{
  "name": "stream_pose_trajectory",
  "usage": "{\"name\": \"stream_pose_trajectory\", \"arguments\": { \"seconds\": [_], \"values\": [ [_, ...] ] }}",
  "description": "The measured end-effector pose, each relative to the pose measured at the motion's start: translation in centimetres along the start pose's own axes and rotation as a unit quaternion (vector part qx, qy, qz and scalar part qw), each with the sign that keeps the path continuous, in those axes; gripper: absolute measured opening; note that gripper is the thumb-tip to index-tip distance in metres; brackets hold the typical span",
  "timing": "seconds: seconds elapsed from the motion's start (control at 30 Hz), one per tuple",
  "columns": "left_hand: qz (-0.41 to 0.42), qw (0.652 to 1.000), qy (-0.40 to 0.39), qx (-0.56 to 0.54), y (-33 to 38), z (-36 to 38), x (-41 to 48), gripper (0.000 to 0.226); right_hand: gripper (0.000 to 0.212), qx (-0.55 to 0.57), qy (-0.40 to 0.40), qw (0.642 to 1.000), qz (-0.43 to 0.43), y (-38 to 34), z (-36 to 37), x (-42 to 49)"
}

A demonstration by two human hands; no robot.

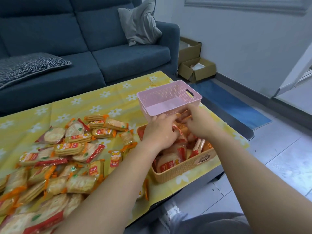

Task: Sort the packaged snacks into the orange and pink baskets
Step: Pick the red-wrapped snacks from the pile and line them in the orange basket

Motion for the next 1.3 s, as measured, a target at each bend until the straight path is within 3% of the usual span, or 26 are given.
{"name": "stream_pose_trajectory", "arguments": {
  "seconds": [0.1,0.2,0.27,0.33,0.43,0.63,0.8,0.87,1.0,1.17,1.3],
  "values": [
    [0.0,0.998,-0.001,0.06,-0.3,0.8,0.4,0.031,0.042,-0.156,0.087,0.983,0.03,0.9,-2.0,0.3],
    [0.001,0.998,0.008,0.062,-0.5,1.0,0.3,0.035,0.046,-0.286,0.028,0.956,0.065,1.8,-1.2,0.3],
    [-0.001,0.998,-0.003,0.06,-0.8,1.0,0.2,0.045,0.058,-0.353,-0.017,0.934,0.051,2.1,-0.2,0.3],
    [-0.001,0.997,-0.031,0.065,-1.0,1.0,0.2,0.055,0.056,-0.378,-0.016,0.925,0.032,2.1,-0.1,0.3],
    [-0.007,0.997,-0.037,0.071,-0.8,0.9,0.1,0.055,0.037,-0.34,0.034,0.939,0.028,2.1,-0.7,0.4],
    [0.011,0.994,0.073,0.086,0.4,-0.2,0.1,0.03,0.02,-0.256,0.139,0.957,0.003,1.1,-2.7,0.4],
    [0.014,0.99,0.105,0.093,0.5,-0.8,-0.5,0.02,0.034,-0.34,0.031,0.939,0.033,1.8,-0.9,0.4],
    [0.016,0.988,0.109,0.107,0.6,-1.1,-0.6,0.021,0.033,-0.336,0.051,0.94,0.037,1.9,-0.6,0.6],
    [0.021,0.984,0.112,0.135,0.7,-1.1,-0.8,0.022,0.008,-0.286,0.117,0.951,0.014,1.2,0.4,0.6],
    [0.013,0.982,0.113,0.149,0.2,-1.0,-0.9,0.026,0.021,-0.226,0.115,0.967,0.036,0.7,-0.7,0.3],
    [0.007,0.98,0.12,0.157,0.4,-0.9,-0.8,0.026,0.042,-0.155,0.13,0.979,-0.009,0.0,-3.6,-0.2]
  ]
}}
Point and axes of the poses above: each hand's wrist, its own x-axis towards the middle knuckle, its own z-axis out of the palm, y = z × x, the point moved 5 cm from there along x, towards the middle knuckle, and after that the axes turned 7 degrees about z, right-handed, at the moved point
